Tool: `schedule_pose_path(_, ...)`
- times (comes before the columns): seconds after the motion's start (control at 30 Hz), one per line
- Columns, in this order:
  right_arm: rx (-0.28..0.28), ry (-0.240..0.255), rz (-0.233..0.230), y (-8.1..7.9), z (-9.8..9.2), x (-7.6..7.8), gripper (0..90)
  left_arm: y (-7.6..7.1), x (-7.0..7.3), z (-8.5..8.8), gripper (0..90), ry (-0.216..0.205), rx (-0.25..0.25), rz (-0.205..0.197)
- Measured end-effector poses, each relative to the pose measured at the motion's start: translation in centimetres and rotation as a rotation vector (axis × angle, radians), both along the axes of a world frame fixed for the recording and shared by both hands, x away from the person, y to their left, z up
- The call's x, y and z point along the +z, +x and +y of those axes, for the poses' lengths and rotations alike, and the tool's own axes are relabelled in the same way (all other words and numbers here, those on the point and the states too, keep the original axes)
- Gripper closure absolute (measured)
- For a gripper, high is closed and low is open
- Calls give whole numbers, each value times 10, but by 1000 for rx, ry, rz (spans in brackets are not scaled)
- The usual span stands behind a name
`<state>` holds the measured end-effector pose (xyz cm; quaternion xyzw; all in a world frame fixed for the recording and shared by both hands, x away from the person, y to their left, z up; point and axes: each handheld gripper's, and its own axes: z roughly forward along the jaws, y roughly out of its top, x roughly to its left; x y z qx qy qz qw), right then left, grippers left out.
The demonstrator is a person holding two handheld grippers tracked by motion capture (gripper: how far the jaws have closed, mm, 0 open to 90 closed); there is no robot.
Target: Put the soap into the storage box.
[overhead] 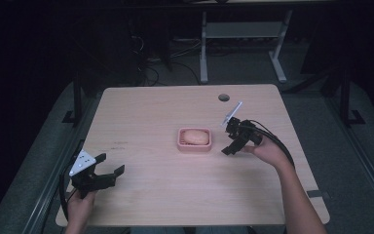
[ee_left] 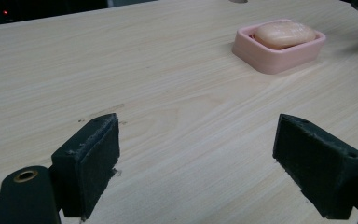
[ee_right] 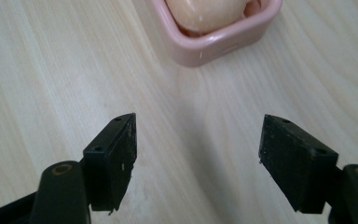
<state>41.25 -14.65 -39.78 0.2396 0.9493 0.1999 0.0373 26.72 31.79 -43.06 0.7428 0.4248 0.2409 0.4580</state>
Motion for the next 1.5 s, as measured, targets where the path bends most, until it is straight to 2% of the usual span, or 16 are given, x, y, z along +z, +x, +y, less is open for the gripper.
schedule_pose_path(0.07, 2, -10, 0, -1, -2, 0, 272, 0, 0, 0, 143, 0, -1, 0)
schedule_pose_path(0.17, -4, 10, -8, -5, -7, 0, 274, 0, 0, 0, 143, 0, -2, -1)
schedule_pose_path(0.77, -29, 25, -1, -22, -27, -10, 276, 0, 0, -1, 143, 3, -1, 3)
schedule_pose_path(1.27, -52, 48, -10, -41, -46, -16, 280, 0, -1, -2, 143, -1, 1, 3)
schedule_pose_path(1.37, -60, 50, 0, -45, -50, -18, 280, -1, -1, -2, 143, 1, -1, 2)
schedule_pose_path(1.5, -68, 62, -13, -52, -56, -19, 280, 0, -1, -1, 143, 3, -1, 0)
